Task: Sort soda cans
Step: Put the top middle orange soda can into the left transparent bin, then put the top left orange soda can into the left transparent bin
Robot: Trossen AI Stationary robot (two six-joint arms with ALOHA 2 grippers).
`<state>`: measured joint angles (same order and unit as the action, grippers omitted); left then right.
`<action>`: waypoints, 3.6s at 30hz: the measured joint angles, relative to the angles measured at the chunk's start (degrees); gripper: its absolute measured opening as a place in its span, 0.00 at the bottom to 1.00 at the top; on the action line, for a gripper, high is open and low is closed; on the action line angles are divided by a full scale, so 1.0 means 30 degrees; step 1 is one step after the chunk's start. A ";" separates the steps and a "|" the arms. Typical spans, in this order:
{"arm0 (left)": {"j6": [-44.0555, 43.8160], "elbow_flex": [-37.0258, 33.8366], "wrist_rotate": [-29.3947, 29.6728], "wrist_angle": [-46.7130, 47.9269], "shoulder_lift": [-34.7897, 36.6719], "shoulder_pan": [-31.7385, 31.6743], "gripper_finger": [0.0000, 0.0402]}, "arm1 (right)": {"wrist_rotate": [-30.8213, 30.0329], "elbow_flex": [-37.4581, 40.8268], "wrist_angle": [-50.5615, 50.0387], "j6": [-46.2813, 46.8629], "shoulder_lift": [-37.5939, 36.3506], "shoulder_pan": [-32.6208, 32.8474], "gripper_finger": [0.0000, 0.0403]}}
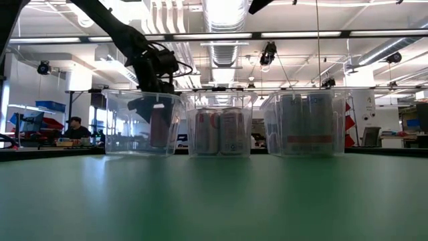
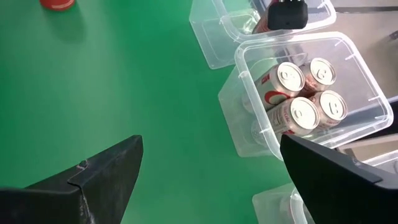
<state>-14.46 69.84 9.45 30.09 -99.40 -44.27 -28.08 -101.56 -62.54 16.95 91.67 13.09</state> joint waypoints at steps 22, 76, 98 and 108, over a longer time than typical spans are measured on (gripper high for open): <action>0.0569 0.1375 0.0334 0.2509 0.0146 -0.0007 0.86 | 0.0000 0.0000 -0.0118 -0.0131 -0.0099 -0.0054 0.93; 1.2362 0.0831 0.3246 1.3183 0.4609 0.3315 0.84 | 0.0444 0.0000 -0.0652 0.0170 -0.0099 -0.0164 0.93; 1.4666 -0.0124 0.5639 1.3013 0.4934 0.3299 0.79 | 0.0437 0.0000 -0.0959 0.0593 -0.0106 -0.0164 0.93; 1.4631 -0.0124 0.5693 1.3219 0.5992 0.3300 0.79 | 0.0437 0.0000 -0.1087 0.0611 -0.0143 -0.0164 0.93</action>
<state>29.43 69.47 26.53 69.74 -81.42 -34.37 -26.76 -101.56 -65.80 18.78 91.24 12.60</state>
